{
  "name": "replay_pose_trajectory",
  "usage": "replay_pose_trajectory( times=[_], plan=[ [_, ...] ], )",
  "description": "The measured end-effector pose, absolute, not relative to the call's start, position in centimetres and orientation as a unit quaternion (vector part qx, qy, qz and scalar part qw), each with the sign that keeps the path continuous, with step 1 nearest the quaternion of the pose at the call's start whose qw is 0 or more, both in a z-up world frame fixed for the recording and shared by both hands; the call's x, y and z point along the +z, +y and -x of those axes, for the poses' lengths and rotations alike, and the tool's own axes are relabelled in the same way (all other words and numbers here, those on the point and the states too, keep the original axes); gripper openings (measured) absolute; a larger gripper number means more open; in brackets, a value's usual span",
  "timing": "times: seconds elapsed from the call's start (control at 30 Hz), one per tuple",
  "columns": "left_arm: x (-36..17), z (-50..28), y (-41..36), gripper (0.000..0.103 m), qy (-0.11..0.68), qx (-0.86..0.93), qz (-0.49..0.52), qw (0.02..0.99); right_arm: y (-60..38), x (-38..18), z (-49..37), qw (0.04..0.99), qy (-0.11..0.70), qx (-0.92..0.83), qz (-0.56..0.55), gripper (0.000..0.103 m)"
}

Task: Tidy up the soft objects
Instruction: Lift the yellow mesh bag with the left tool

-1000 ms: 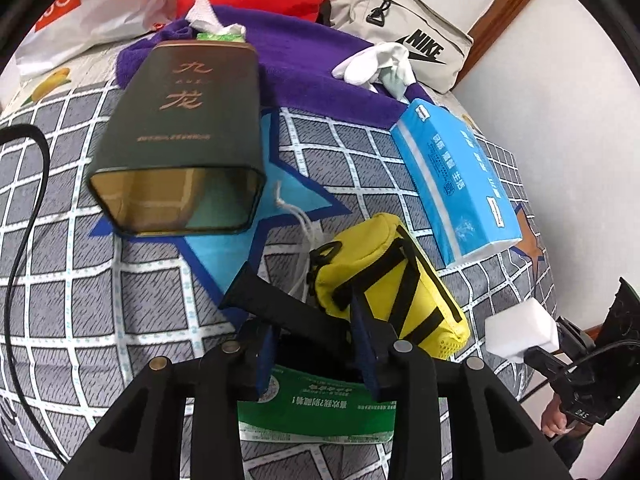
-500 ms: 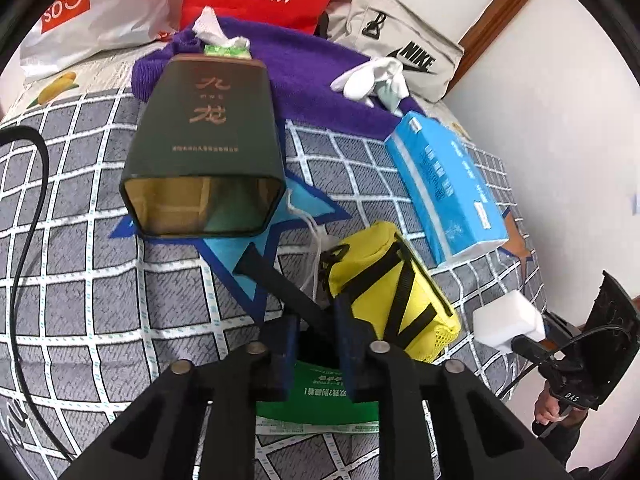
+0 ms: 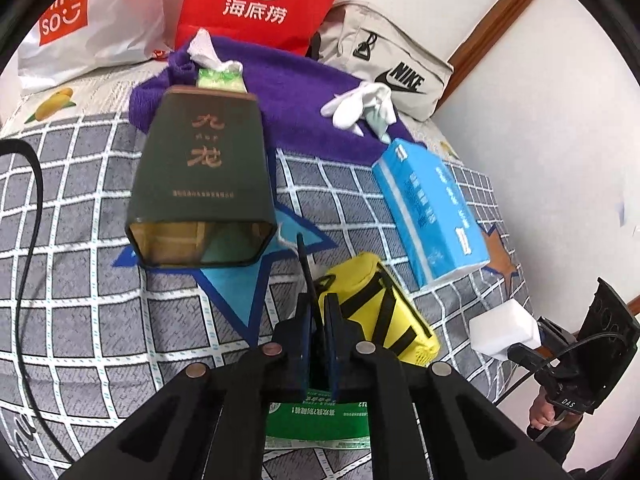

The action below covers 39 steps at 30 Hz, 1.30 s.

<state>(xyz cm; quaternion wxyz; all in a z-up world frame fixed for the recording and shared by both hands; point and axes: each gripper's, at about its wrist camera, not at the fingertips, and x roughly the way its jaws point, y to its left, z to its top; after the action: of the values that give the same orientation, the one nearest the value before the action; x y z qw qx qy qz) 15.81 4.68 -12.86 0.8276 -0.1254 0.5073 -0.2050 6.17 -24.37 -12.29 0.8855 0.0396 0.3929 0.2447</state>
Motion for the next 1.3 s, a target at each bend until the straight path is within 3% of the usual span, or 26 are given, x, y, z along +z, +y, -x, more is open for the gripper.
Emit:
replay_pose_trajectory(
  times=[0.43,0.57,0.9,0.93,0.97,1.0,1.3],
  plan=[
    [-13.9,-16.8,4.3,0.007,0.525,-0.173,0.103,0.827,-23.8,-11.6,-7.5,0.883,0.392,0.254,-0.034,0.046],
    [-14.3,-17.1,3.9,0.028,0.537,-0.159,0.078,0.825,-24.1,-12.0,-7.8,0.881,0.397,0.253,-0.037,0.046],
    [-15.4,-18.4,3.3,0.027,0.555,-0.158,0.1,0.811,-24.4,-12.7,-7.8,0.878,0.401,0.257,-0.047,0.046],
    [-15.4,-18.6,3.2,0.025,0.554,-0.157,0.102,0.811,-24.5,-12.7,-7.8,0.878,0.4,0.257,-0.048,0.046],
    [-15.4,-18.7,3.2,0.014,0.555,-0.155,0.1,0.811,-24.7,-12.6,-7.8,0.879,0.4,0.257,-0.049,0.046],
    [-15.5,-18.7,3.2,0.009,0.558,-0.154,0.099,0.81,-24.8,-12.6,-7.8,0.879,0.399,0.257,-0.05,0.046],
    [-16.4,-19.3,2.5,0.009,0.568,-0.157,0.096,0.802,-25.0,-12.7,-8.1,0.877,0.403,0.256,-0.048,0.046]
  ],
)
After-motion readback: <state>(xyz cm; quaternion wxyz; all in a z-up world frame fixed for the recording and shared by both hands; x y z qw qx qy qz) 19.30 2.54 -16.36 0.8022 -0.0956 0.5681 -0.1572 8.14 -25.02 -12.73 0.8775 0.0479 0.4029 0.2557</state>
